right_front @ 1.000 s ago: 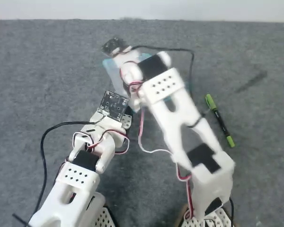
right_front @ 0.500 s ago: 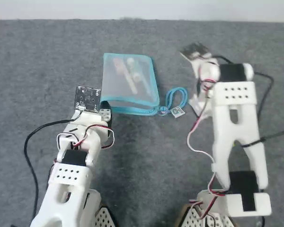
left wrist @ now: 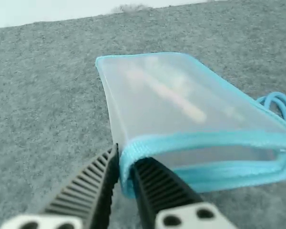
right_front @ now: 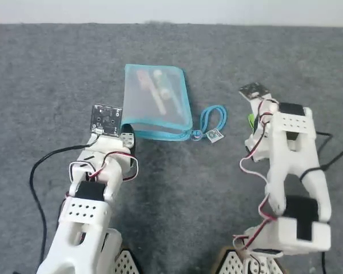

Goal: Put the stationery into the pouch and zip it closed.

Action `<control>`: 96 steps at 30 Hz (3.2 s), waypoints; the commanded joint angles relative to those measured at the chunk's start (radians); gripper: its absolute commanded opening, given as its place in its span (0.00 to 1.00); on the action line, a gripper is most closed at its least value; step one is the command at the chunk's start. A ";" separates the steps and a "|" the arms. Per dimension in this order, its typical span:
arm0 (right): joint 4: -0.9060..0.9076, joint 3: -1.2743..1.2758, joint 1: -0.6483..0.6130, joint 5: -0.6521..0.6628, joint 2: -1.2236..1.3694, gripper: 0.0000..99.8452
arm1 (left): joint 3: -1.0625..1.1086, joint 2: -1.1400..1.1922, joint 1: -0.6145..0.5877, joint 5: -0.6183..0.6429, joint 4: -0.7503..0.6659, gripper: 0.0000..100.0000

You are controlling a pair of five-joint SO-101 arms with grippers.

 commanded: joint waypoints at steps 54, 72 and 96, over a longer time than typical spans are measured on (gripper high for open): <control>-0.170 0.014 0.435 0.158 0.045 0.12 | 0.004 -0.014 0.005 0.014 0.002 0.01; -0.280 0.029 0.429 0.161 0.183 0.04 | 0.004 -0.014 0.005 0.014 0.002 0.01; 0.291 0.120 -0.070 0.106 -0.628 0.01 | 0.004 -0.014 0.006 0.014 -0.002 0.01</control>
